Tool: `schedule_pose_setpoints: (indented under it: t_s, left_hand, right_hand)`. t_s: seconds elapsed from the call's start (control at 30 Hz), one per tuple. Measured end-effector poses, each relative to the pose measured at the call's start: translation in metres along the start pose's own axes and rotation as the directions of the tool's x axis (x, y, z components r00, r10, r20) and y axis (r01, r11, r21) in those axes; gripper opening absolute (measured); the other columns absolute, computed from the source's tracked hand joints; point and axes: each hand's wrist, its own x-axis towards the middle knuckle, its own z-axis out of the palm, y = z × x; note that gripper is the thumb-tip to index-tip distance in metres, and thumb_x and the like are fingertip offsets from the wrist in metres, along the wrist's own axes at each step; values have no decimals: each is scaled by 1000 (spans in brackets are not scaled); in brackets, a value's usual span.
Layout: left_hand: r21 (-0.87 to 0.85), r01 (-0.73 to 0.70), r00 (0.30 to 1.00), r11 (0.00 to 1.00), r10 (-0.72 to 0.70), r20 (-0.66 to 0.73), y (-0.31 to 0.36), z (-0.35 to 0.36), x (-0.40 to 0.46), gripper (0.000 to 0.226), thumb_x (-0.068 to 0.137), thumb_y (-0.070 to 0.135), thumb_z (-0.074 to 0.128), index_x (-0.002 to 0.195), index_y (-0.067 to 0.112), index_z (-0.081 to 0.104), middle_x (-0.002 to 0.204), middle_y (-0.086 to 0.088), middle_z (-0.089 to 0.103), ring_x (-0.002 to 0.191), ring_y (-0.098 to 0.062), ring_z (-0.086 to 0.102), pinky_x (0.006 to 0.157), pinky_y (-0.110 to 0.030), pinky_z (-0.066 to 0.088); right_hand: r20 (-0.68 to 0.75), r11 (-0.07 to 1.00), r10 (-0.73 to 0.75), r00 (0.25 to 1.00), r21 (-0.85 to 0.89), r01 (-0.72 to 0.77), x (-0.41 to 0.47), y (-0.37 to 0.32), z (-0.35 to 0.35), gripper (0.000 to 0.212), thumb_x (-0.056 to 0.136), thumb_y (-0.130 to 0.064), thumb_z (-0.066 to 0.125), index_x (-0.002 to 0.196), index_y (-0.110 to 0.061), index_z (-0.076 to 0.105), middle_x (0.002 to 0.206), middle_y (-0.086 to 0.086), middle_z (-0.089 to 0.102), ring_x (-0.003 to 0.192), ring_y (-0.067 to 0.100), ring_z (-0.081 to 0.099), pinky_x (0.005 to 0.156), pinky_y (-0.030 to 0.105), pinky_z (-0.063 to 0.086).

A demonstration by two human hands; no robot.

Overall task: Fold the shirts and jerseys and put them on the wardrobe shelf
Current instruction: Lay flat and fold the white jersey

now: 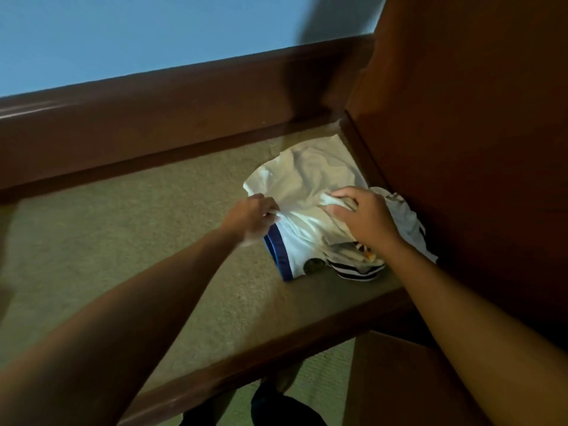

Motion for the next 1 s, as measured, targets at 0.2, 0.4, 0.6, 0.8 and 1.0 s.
schedule_pose_setpoints:
  t_s: [0.2,0.4,0.6,0.8,1.0]
  left_hand:
    - [-61,188,982,980,-189,-22,-87,-67,-75,16,99,27,55,99,19,69,95,-2,69,85,-22,64,75,-39,52]
    - [24,243,941,970,-229,-247,-179,-99,-156,22,96,31,53,97,14,68,97,-5,65,92,-28,61,76,-36,46]
    - [219,512,816,831,-391,-426,-249,-114,-216,30,96,32,54,120,19,66,114,-13,61,110,-35,54,93,-46,43]
    - [353,175,925,919,-31,-378,-214,-62,-223,45,78,8,62,123,10,63,124,-17,59,110,-34,52,92,-47,43]
    - [347,-104,994,932,113,-4,-147,9,-184,60,97,38,55,150,20,36,148,-11,41,137,-29,37,113,-43,35]
  right_hand:
    - [41,984,-139,989,119,133,12,-76,73,24,87,-15,77,111,-15,75,106,-5,73,98,6,65,87,16,47]
    - [53,965,-185,981,199,171,6,-157,148,29,91,-18,75,120,-15,74,114,-4,71,101,1,61,84,7,40]
    - [411,984,-159,898,136,111,-7,-187,194,76,86,-36,79,152,-38,42,163,-13,30,146,2,29,112,20,29]
    - [423,816,101,901,-553,168,-40,-148,214,103,74,-40,85,157,-36,23,166,1,13,150,32,18,116,51,23]
    - [190,937,-70,979,-324,130,-55,-127,212,31,93,-18,66,123,-10,67,117,14,69,107,37,64,88,46,53]
